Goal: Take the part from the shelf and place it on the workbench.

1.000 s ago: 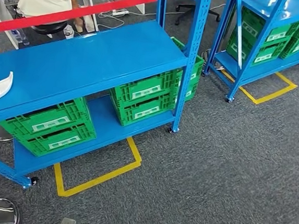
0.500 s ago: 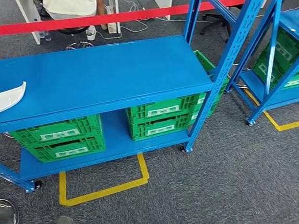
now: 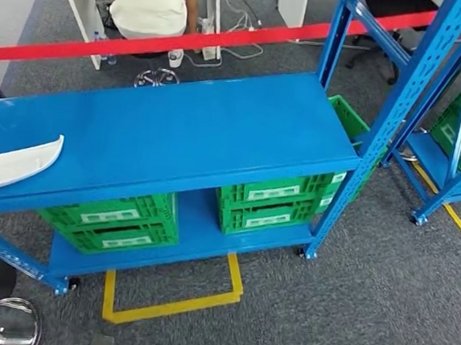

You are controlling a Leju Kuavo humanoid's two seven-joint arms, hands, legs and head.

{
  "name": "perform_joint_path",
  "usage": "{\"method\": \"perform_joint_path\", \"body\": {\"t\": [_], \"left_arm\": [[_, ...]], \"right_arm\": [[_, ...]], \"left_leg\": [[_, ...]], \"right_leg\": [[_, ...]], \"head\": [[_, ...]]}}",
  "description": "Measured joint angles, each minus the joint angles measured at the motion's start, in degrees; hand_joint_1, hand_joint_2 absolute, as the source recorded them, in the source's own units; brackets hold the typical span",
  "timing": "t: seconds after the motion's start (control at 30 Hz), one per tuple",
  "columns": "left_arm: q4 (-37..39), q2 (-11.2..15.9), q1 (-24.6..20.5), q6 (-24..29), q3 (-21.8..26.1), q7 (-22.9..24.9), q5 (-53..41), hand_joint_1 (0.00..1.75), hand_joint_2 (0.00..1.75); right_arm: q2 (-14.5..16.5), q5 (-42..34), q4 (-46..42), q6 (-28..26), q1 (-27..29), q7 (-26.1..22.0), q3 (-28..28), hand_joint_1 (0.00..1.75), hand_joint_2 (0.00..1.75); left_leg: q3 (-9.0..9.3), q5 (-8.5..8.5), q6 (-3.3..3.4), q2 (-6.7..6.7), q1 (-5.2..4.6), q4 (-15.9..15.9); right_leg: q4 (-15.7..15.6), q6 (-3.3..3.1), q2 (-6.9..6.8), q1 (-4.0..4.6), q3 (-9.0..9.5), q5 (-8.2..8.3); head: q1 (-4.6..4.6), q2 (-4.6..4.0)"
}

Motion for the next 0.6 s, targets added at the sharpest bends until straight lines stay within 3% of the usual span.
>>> {"method": "perform_joint_path", "body": {"t": [0.07,0.13,0.2,0.27,0.3,0.33,0.37,0.43,0.5,0.53,0.57,0.6], "left_arm": [[0.0,-0.1,0.2,0.1,0.0,0.0,0.0,0.00,0.00],[0.0,-0.2,0.3,0.2,-0.1,0.0,0.0,0.00,0.00],[0.0,-0.3,0.1,0.4,-0.1,0.0,0.0,0.00,0.00],[0.0,-0.3,0.0,0.4,-0.2,0.0,0.1,0.00,0.00],[0.0,-0.4,0.0,0.4,-0.3,0.0,0.1,0.00,0.00],[0.0,-0.4,0.1,0.5,-0.3,0.0,0.2,0.00,0.00],[0.0,-0.4,0.2,0.5,-0.4,0.0,0.3,0.00,0.00],[0.0,-0.5,0.1,0.5,-0.4,-0.1,0.5,0.00,0.00],[0.0,-0.5,0.0,0.5,-0.4,-0.2,0.7,0.00,0.00],[0.0,-0.5,0.1,0.5,-0.4,-0.2,0.7,0.00,0.00],[0.0,-0.5,0.2,0.5,-0.4,-0.3,0.8,0.00,0.44],[0.0,-0.5,0.3,0.6,-0.4,-0.3,0.8,0.00,0.58]], "right_arm": [[0.0,0.0,0.0,0.0,-0.1,0.0,0.1,0.00,0.00],[0.0,0.1,0.0,0.1,-0.2,-0.1,0.2,0.00,0.00],[-0.1,0.1,0.0,0.1,-0.1,-0.1,0.3,0.00,0.00],[-0.1,0.1,0.0,0.0,0.1,-0.1,0.3,0.00,0.00],[-0.1,0.1,0.0,0.0,0.2,-0.1,0.4,0.00,0.00],[-0.2,0.1,0.0,0.0,0.3,-0.2,0.4,0.00,0.00],[-0.2,0.1,0.0,0.0,0.4,-0.2,0.4,0.00,0.00],[-0.2,0.1,0.0,0.0,0.5,-0.4,0.4,0.00,0.00],[-0.2,0.1,0.0,0.0,0.4,-0.5,0.4,0.00,0.00],[-0.2,0.1,0.0,-0.1,0.4,-0.6,0.4,0.00,0.00],[-0.2,0.0,0.0,-0.3,0.3,-0.7,0.4,0.00,0.00],[-0.2,0.0,0.0,-0.4,0.3,-0.7,0.4,0.00,0.00]], "left_leg": [[0.15,0.65,0.51,-0.99,0.08,-1.0],[0.62,0.97,0.89,-2.41,0.49,-1.6],[0.87,1.05,1.28,-3.85,0.70,-1.9],[0.95,0.94,1.53,-5.52,0.69,-1.9],[1.05,0.86,1.57,-6.39,0.69,-1.9],[1.21,0.76,1.53,-7.27,0.71,-1.9],[1.42,0.63,1.40,-8.12,0.76,-1.8],[1.68,0.29,0.90,-9.69,0.80,-1.6],[1.49,0.22,0.30,-10.92,0.81,-1.5],[1.34,0.30,0.00,-11.44,0.84,-1.5],[1.26,0.39,-0.27,-11.83,0.97,-1.6],[1.23,0.42,-0.40,-12.03,1.03,-1.6]], "right_leg": [[-0.3,0.64,-1.17,0.24,0.82,-0.68],[1.0,1.12,0.67,0.10,0.61,-2.04],[6.9,1.43,3.99,-0.07,-2.25,-4.99],[13.7,1.57,5.27,-0.07,-6.32,-7.12],[15.0,1.60,5.44,-0.06,-7.55,-6.67],[14.2,1.62,5.59,-0.08,-7.80,-5.07],[11.4,1.61,6.00,-0.16,-7.06,-2.61],[4.4,1.52,8.34,-0.53,-4.50,1.24],[0.9,1.16,10.03,-0.71,-2.78,2.02],[0.4,0.87,9.89,-0.64,-2.47,1.89],[0.4,0.48,9.46,-0.64,-2.32,1.97],[0.3,0.31,9.26,-0.62,-2.29,2.00]], "head": [[-0.19,0.00],[0.03,0.01],[0.32,0.02],[0.39,0.02],[0.39,0.01],[0.39,0.01],[0.40,0.00],[0.41,0.00],[0.39,0.01],[0.37,0.02],[0.36,0.02],[0.37,0.02]]}}
